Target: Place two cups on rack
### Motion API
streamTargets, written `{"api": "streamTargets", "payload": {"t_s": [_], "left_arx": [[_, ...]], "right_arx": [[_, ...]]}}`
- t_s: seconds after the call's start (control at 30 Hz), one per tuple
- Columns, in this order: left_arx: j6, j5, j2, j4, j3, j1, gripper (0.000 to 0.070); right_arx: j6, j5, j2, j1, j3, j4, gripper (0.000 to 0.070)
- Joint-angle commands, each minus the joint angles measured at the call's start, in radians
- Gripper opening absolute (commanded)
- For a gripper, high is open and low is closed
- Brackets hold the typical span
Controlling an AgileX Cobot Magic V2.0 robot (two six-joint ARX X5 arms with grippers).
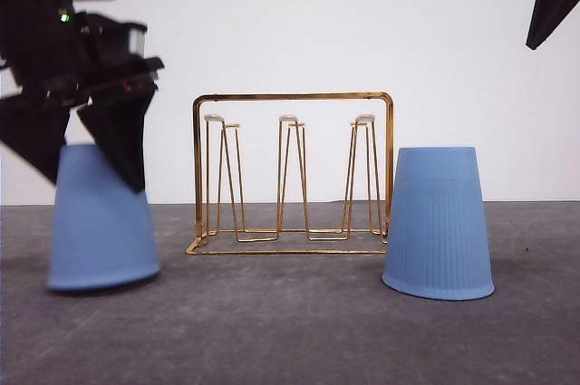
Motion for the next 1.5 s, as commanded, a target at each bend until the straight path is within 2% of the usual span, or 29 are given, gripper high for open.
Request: {"api": "streamTargets", "payload": {"t_s": [0.0, 0.13, 0.23, 0.57, 0.7, 0.87, 1.17, 1.47], "left_arx": [[0.002, 0.006, 0.023, -0.006, 0.003, -0.005, 0.0283], [0.004, 0.010, 0.023, -0.020, 0.030, -0.011, 0.0283], [0.009, 0.017, 0.023, -0.061, 0.104, -0.011, 0.0283], [0.052, 0.019, 0.023, -0.291, 0.558, -0.011, 0.0283], [0.065, 0.018, 0.024, -0.302, 0.661, -0.019, 0.0308], [0.070, 0.017, 0.054, -0.287, 0.680, -0.032, 0.0324], [0.080, -0.012, 0.207, -0.220, 0.680, -0.038, 0.0323], [0.088, -0.011, 0.333, -0.215, 0.680, -0.038, 0.0326]], "right_arx": [[-0.008, 0.000, 0.007, 0.001, 0.015, 0.003, 0.0690], [-0.008, 0.000, 0.007, 0.001, 0.015, 0.003, 0.0690], [-0.008, 0.000, 0.007, 0.001, 0.015, 0.003, 0.0690], [-0.008, 0.000, 0.007, 0.001, 0.015, 0.003, 0.0690], [-0.008, -0.001, 0.007, 0.001, 0.015, 0.003, 0.0690], [-0.008, -0.004, 0.007, 0.001, 0.015, 0.003, 0.0690], [-0.008, -0.003, 0.007, 0.001, 0.015, 0.003, 0.0690], [-0.009, -0.003, 0.007, 0.001, 0.015, 0.003, 0.0690]]}}
